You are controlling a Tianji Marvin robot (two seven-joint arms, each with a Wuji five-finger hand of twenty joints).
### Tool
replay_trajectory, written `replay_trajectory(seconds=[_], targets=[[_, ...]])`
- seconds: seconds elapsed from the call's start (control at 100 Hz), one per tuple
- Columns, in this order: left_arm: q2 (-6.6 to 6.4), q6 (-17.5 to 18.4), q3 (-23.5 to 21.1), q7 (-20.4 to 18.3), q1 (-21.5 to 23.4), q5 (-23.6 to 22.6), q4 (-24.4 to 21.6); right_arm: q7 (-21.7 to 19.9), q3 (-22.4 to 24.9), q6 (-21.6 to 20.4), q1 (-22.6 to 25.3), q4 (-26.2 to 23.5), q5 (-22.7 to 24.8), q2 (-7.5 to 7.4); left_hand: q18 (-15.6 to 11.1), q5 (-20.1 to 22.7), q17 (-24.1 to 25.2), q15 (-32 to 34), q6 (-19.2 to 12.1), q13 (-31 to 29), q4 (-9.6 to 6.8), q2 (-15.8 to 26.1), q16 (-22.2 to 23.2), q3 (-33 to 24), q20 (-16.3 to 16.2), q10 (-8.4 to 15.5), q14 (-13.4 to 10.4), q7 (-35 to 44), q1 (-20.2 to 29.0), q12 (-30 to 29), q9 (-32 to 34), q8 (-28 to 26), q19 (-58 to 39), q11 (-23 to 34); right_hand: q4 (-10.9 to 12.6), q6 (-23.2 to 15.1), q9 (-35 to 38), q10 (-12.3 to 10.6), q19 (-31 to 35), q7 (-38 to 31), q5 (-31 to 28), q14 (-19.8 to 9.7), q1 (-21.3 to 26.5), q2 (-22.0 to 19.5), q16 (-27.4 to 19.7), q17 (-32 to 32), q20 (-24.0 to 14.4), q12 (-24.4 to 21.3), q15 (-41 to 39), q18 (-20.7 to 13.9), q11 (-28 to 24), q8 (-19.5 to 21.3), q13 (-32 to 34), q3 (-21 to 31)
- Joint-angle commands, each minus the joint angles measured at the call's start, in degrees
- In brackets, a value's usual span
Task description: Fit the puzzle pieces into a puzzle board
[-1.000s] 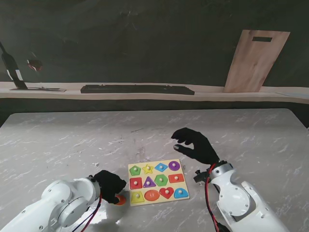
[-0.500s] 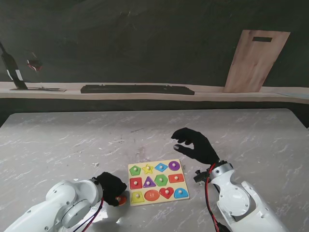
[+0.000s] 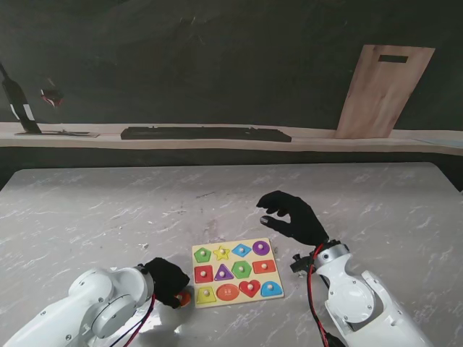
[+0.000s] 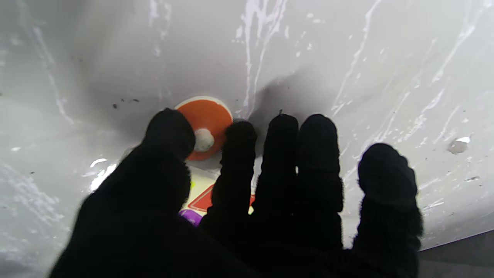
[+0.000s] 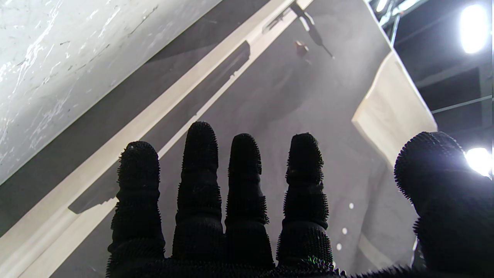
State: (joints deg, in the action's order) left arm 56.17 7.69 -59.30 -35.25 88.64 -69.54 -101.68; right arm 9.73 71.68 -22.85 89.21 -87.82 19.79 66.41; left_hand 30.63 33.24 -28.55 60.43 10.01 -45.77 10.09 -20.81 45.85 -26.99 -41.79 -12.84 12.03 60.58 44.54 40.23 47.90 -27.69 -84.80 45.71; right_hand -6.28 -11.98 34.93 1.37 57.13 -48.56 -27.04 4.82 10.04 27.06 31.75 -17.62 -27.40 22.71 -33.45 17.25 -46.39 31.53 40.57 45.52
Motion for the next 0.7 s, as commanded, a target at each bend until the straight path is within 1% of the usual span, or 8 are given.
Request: replay_trajectory(seconds=[0.0, 0.05, 0.09, 0.22, 0.24, 0.25, 0.28, 0.69], targets=[[-0.36, 0.4, 0.1, -0.7, 0.2, 0.2, -0.1, 0.1, -0.2, -0.2, 0.3, -0.2, 0.1, 0.19, -7.3, 1.0, 0.7, -0.3, -1.8, 0.4, 0.2, 1.9, -0.3, 1.9, -0.9, -0.5, 1.1, -4.9, -0.5, -0.6, -0.4, 2.6, 0.1, -0.9, 1.7, -1.3, 1.3, -0.4, 1.1, -0.1, -0.6, 0.1, -1.0, -0.7, 0.5, -0.3, -0.5, 0.5, -0.8, -0.4, 0.1, 0.2, 0.8, 0.2], [-0.38, 0.4, 0.2, -1.0, 0.1, 0.4, -0.1, 0.1, -0.1, -0.2, 0.3, -0.2, 0.2, 0.19, -7.3, 1.1, 1.0, -0.5, -1.8, 0.6, 0.13, 2.3, -0.3, 2.4, -0.9, -0.5, 1.1, -5.1, -0.6, -0.7, -0.6, 2.5, 0.3, -1.1, 1.6, -1.4, 1.3, -0.4, 1.1, 0.0, -0.5, 0.1, -1.1, -0.7, 0.5, -0.3, -0.5, 0.5, -0.8, -0.4, 0.1, 0.1, 0.7, 0.2], [-0.4, 0.3, 0.3, -1.2, 0.0, 0.6, 0.0, 0.2, -0.1, -0.2, 0.3, -0.2, 0.2, 0.2, -7.4, 1.3, 1.2, -0.9, -1.8, 0.8, -0.73, 4.2, 0.2, 6.3, -1.1, -0.5, 1.2, -6.4, 0.6, -1.0, -0.8, 1.5, 0.6, -1.3, 1.6, -1.4, 1.3, -0.3, 1.0, 0.0, -0.5, 0.1, -1.1, -0.7, 0.5, -0.3, -0.5, 0.5, -0.8, -0.4, 0.1, 0.1, 0.8, 0.2], [-0.44, -0.2, 0.6, -1.7, -0.2, 1.1, -0.1, 0.2, -0.1, -0.2, 0.3, -0.2, 0.2, 0.21, -7.2, 1.3, 1.8, -1.3, -1.8, 1.3, -0.91, 5.9, 0.1, 7.5, -1.0, -0.7, 1.5, -7.0, 0.5, -1.4, -1.5, 1.7, 1.1, -2.1, 1.6, -1.4, 1.4, -0.3, 1.1, 0.0, -0.5, 0.1, -1.1, -0.7, 0.5, -0.3, -0.5, 0.5, -0.8, -0.4, 0.0, 0.1, 0.8, 0.1], [-0.44, -0.3, 0.6, -1.8, -0.3, 1.2, -0.1, 0.2, -0.1, -0.2, 0.3, -0.2, 0.2, 0.2, -7.1, 1.3, 1.9, -1.4, -1.8, 1.4, -1.85, 9.8, 0.2, 22.4, -1.2, -0.7, 1.5, -7.0, 8.9, -1.7, -1.4, 1.8, 1.3, -2.6, 1.7, -1.4, 1.4, -0.3, 1.1, 0.0, -0.4, 0.1, -1.1, -0.7, 0.5, -0.3, -0.5, 0.5, -0.8, -0.4, 0.0, 0.1, 0.8, 0.1], [-0.45, -0.3, 0.7, -1.8, -0.3, 1.2, -0.1, 0.2, -0.1, -0.2, 0.3, -0.2, 0.2, 0.2, -7.2, 1.2, 1.9, -1.4, -1.8, 1.5, -2.34, 11.1, 0.1, 26.9, -1.2, -0.8, 1.5, -6.9, 11.3, -1.6, -1.5, 1.9, 1.3, -2.6, 1.7, -1.4, 1.5, -0.3, 1.1, 0.0, -0.6, 0.1, -1.0, -0.7, 0.5, -0.3, -0.5, 0.5, -0.8, -0.4, 0.0, 0.2, 0.8, 0.1], [-0.45, -0.4, 0.8, -1.9, -0.4, 1.3, 0.0, 0.2, -0.1, -0.2, 0.3, -0.2, 0.2, 0.2, -7.2, 1.2, 2.1, -1.4, -1.9, 1.6, -2.79, 12.4, 0.1, 30.7, -1.1, -0.9, 1.7, -6.9, 13.6, -1.5, -1.5, 2.0, 1.3, -2.6, 1.7, -1.4, 1.4, -0.3, 1.1, -0.1, -0.6, 0.1, -1.1, -0.7, 0.5, -0.4, -0.5, 0.5, -0.8, -0.3, 0.0, 0.2, 0.8, 0.1], [-0.51, -1.1, 2.1, -1.9, -1.3, 1.8, 0.6, 0.2, 0.0, -0.2, 0.4, -0.3, 0.2, 0.2, -7.0, 2.2, 1.4, -1.0, -3.0, 0.7, -2.57, 11.0, 0.1, 31.1, -1.3, -0.3, 1.6, -4.8, 20.2, -1.5, 0.1, 2.3, 1.0, -1.5, 1.7, -1.5, 1.4, -0.3, 1.1, 0.1, -0.4, 0.1, -1.1, -0.8, 0.5, -0.3, -0.5, 0.5, -0.8, -0.3, 0.0, 0.1, 0.8, 0.1]])
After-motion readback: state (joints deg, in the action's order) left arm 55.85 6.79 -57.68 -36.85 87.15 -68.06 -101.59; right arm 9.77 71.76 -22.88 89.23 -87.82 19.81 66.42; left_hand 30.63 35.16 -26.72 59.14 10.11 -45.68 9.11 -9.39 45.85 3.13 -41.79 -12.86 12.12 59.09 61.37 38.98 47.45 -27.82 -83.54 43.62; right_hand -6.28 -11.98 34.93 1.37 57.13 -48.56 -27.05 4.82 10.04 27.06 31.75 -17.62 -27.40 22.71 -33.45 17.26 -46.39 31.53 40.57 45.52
